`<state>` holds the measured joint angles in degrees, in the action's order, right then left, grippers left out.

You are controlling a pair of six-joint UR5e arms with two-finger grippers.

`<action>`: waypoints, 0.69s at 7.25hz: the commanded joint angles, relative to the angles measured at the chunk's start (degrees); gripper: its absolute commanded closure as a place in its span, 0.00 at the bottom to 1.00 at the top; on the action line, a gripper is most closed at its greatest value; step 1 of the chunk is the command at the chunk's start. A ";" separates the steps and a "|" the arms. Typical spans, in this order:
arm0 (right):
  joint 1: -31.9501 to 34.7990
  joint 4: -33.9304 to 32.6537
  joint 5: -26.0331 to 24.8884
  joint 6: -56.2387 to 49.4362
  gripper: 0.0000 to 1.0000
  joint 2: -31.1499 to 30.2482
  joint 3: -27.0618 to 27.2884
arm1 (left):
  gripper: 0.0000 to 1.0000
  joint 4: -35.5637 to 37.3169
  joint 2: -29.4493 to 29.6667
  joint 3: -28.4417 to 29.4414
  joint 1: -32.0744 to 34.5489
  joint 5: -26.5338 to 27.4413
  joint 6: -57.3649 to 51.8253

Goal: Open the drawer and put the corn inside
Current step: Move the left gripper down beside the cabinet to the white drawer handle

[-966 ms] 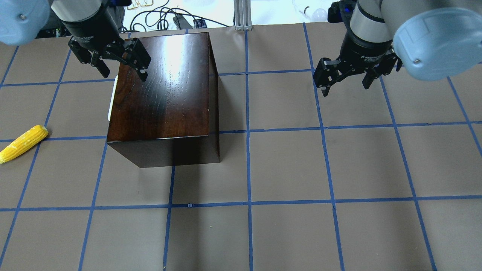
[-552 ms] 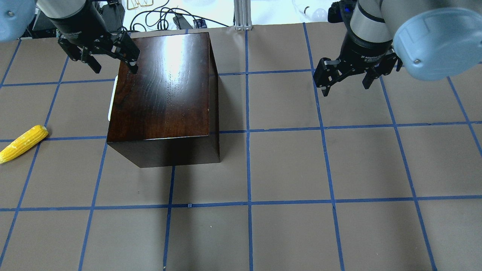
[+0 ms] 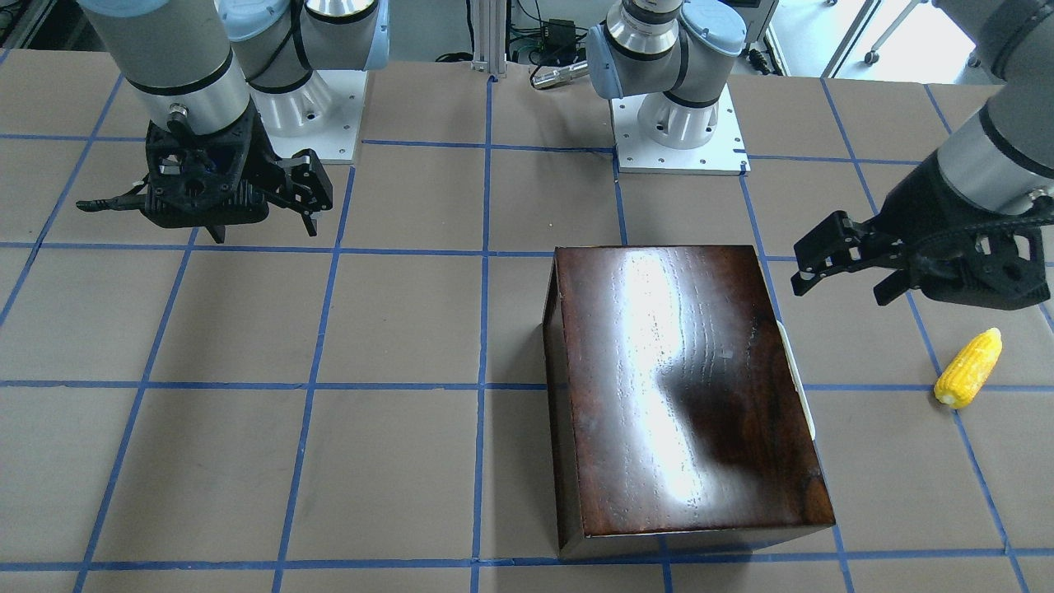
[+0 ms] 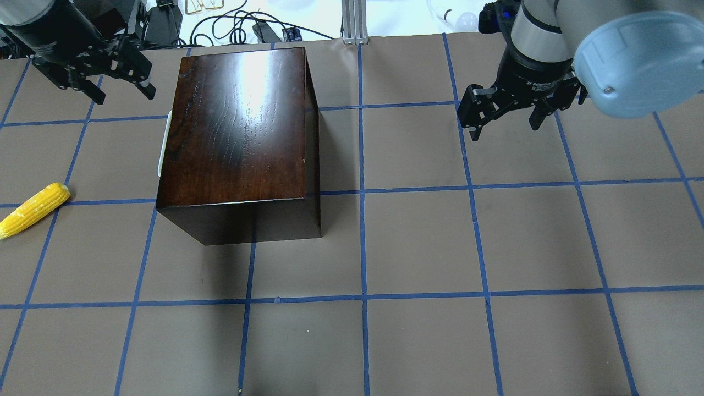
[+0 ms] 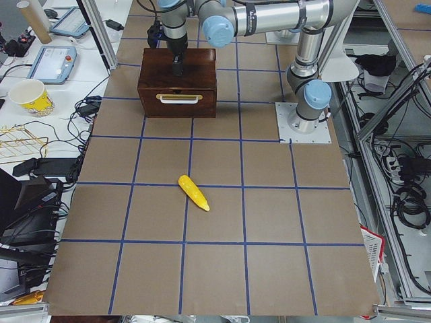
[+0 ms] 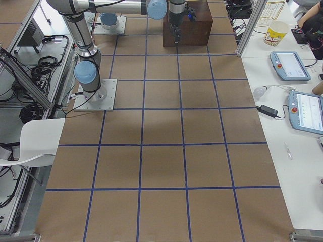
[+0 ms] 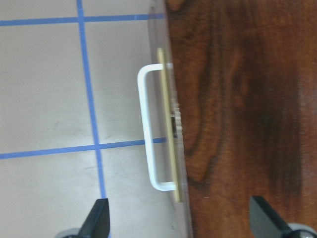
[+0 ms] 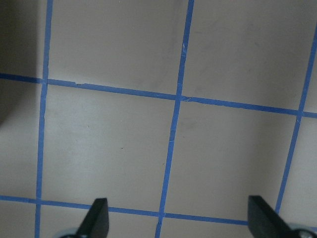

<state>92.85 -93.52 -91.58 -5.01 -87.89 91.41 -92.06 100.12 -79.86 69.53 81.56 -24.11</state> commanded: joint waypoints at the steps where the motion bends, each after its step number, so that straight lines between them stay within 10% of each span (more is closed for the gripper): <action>1: -0.13 0.00 0.00 0.00 0.00 0.00 0.00 | 0.00 0.22 2.17 -0.82 -4.75 -1.67 -8.45; 5: 0.05 0.00 0.00 0.00 0.00 0.00 0.00 | 0.00 4.93 9.72 -2.30 -4.84 -1.85 -10.08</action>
<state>92.87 -93.52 -91.58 -5.01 -87.89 91.41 -90.01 107.60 -81.38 64.73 79.75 -34.11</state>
